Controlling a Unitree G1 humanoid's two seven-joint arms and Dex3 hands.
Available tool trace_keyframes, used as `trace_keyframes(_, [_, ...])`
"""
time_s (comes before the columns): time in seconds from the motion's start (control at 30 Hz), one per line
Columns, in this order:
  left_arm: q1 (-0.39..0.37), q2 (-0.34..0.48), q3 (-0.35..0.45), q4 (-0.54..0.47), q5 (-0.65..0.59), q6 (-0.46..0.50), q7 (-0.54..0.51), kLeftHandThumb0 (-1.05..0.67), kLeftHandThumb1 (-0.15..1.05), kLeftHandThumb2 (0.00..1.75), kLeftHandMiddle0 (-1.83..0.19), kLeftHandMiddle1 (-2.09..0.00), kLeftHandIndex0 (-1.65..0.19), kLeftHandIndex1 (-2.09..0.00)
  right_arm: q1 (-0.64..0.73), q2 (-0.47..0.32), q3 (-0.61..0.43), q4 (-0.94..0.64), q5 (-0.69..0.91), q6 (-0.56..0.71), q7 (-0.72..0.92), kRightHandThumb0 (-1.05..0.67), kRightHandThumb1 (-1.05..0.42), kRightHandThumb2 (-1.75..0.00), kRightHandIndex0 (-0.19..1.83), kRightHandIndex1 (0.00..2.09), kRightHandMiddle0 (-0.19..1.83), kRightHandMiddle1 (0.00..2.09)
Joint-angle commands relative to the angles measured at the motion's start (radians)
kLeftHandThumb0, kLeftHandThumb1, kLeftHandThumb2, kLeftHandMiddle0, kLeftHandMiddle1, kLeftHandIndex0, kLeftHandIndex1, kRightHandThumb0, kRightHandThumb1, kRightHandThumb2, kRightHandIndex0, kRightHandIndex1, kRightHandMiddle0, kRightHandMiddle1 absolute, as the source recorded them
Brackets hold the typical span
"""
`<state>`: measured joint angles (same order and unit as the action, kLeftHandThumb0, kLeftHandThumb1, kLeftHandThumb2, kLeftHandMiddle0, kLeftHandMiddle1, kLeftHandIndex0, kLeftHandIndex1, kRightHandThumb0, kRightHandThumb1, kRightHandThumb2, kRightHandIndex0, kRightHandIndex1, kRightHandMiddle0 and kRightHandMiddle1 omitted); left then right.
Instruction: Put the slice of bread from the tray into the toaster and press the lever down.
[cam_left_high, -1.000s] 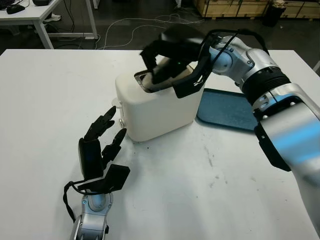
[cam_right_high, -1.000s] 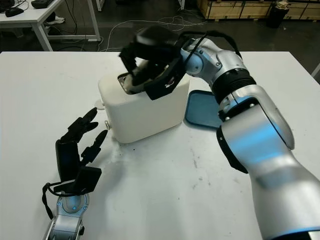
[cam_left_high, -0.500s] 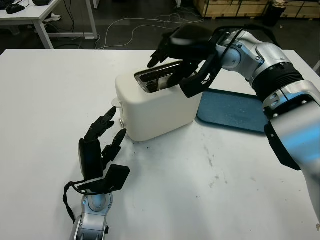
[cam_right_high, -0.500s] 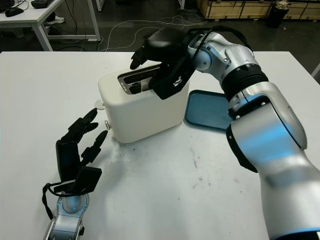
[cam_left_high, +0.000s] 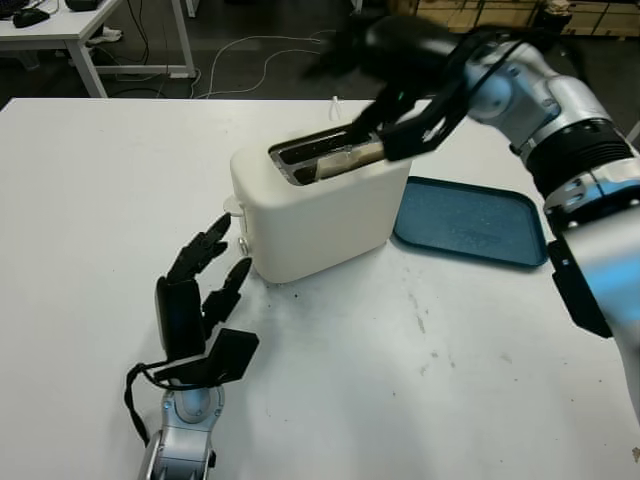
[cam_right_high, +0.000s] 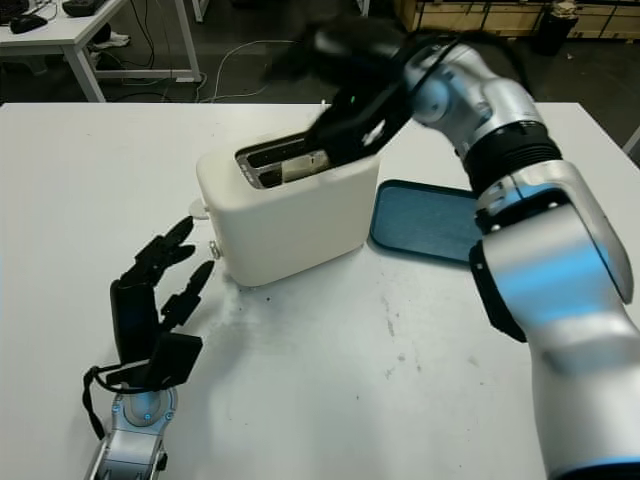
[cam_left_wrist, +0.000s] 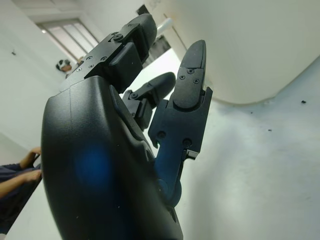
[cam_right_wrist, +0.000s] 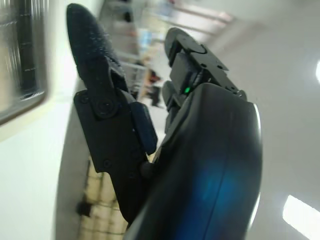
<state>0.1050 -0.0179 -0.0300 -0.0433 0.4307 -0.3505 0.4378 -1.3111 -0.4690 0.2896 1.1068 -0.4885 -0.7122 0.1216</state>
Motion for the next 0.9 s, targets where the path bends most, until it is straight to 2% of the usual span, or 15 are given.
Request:
trace_keyframes(0.0, [-0.004, 0.008, 0.005, 0.002, 0.001, -0.017, 0.008, -0.24, 0.92, 0.17, -0.49, -0.82, -0.73, -0.01, 0.083, -0.023, -0.066, -0.022, 0.069, -0.042, -0.053, -0.70, -0.87, 0.00, 0.33, 0.57, 0.64, 0.04])
trace_keyframes(0.07, [-0.007, 0.014, 0.011, 0.002, -0.002, -0.021, 0.008, -0.24, 0.92, 0.17, -0.49, -0.82, -0.73, -0.01, 0.149, -0.022, -0.126, -0.031, 0.140, -0.092, -0.065, -0.67, -0.89, 0.00, 0.46, 0.45, 0.69, 0.03])
trace_keyframes(0.13, [-0.009, 0.019, 0.016, -0.007, -0.002, -0.014, 0.004, -0.26, 0.92, 0.17, -0.49, -0.82, -0.73, 0.00, 0.236, -0.025, -0.176, -0.058, 0.193, -0.135, -0.092, -0.61, -0.90, 0.00, 0.58, 0.43, 0.74, 0.05])
trace_keyframes(0.27, [-0.013, 0.034, 0.029, -0.026, -0.001, 0.002, -0.010, -0.25, 0.92, 0.18, -0.47, -0.82, -0.72, 0.00, 0.465, -0.015, -0.255, -0.199, 0.304, -0.091, -0.061, -0.55, -0.90, 0.00, 0.73, 0.35, 0.81, 0.04])
trace_keyframes(0.4, [-0.029, 0.058, 0.049, -0.049, -0.002, 0.015, -0.027, -0.24, 0.92, 0.18, -0.48, -0.82, -0.72, 0.00, 0.706, 0.005, -0.277, -0.371, 0.349, -0.032, -0.037, -0.55, -0.92, -0.03, 0.85, 0.25, 0.83, 0.01])
trace_keyframes(0.5, [-0.049, 0.084, 0.072, -0.057, -0.007, 0.011, -0.040, -0.25, 0.92, 0.16, -0.49, -0.83, -0.73, -0.01, 0.858, 0.046, -0.292, -0.484, 0.388, -0.011, -0.037, -0.53, -0.92, -0.04, 0.91, 0.20, 0.84, 0.01])
trace_keyframes(0.67, [-0.094, 0.158, 0.113, -0.067, 0.019, -0.003, -0.046, -0.26, 0.92, 0.11, -0.53, -0.86, -0.77, -0.03, 1.071, 0.176, -0.338, -0.698, 0.551, 0.098, -0.028, -0.53, -0.92, -0.03, 0.92, 0.14, 0.87, 0.02])
trace_keyframes(0.87, [-0.139, 0.269, 0.155, -0.100, 0.007, 0.014, -0.134, -0.27, 0.92, 0.09, -0.57, -0.87, -0.81, -0.05, 1.206, 0.265, -0.352, -0.864, 0.603, 0.225, -0.032, -0.46, -0.92, -0.02, 0.98, 0.12, 0.94, 0.03])
